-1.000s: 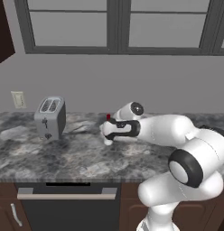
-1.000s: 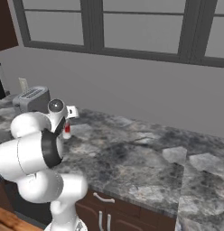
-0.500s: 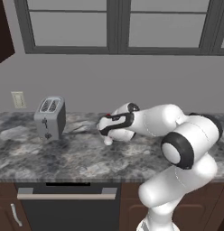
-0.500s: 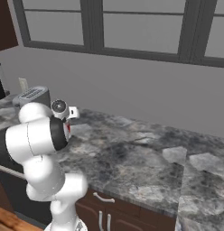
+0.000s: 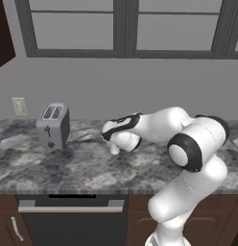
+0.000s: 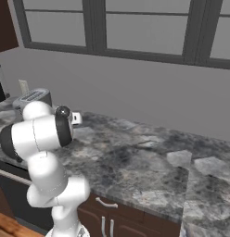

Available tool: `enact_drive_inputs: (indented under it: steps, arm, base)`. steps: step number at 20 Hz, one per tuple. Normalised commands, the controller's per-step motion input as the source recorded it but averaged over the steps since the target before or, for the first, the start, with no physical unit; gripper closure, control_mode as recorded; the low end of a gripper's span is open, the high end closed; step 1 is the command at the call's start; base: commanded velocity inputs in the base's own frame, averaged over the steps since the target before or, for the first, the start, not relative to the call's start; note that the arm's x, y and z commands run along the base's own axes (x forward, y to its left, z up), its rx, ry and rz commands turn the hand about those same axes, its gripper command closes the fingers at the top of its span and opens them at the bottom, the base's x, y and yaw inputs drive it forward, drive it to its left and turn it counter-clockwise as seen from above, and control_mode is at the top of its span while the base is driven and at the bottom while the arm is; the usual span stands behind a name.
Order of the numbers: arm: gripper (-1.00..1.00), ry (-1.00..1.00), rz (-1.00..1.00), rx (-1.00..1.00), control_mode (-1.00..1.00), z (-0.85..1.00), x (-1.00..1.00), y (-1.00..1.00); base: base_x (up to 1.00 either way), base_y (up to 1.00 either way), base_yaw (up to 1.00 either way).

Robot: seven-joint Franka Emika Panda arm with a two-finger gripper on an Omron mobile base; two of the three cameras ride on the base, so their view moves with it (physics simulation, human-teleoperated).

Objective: Move the drinks to the dining counter.

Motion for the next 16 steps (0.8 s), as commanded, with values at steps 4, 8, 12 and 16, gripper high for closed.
enact_drive_inputs:
  steps: [4,8,12,16]
  arm:
    - [-1.0,0.0,0.0,0.01,-1.0,-0.17,0.04,0.0]
    - [-1.0,0.0,0.0,0.0,-1.0,-0.13,0.09,0.0]
    - [1.0,0.0,0.0,0.01,-1.0,-0.14,0.08,0.0]
    - [1.0,0.0,0.0,0.03,-1.0,-0.15,0.02,0.0]
  base:
    - [0.0,0.0,0.0]
    - [0.0,0.0,0.0]
    - [0.0,0.0,0.0]
    - [0.0,0.0,0.0]
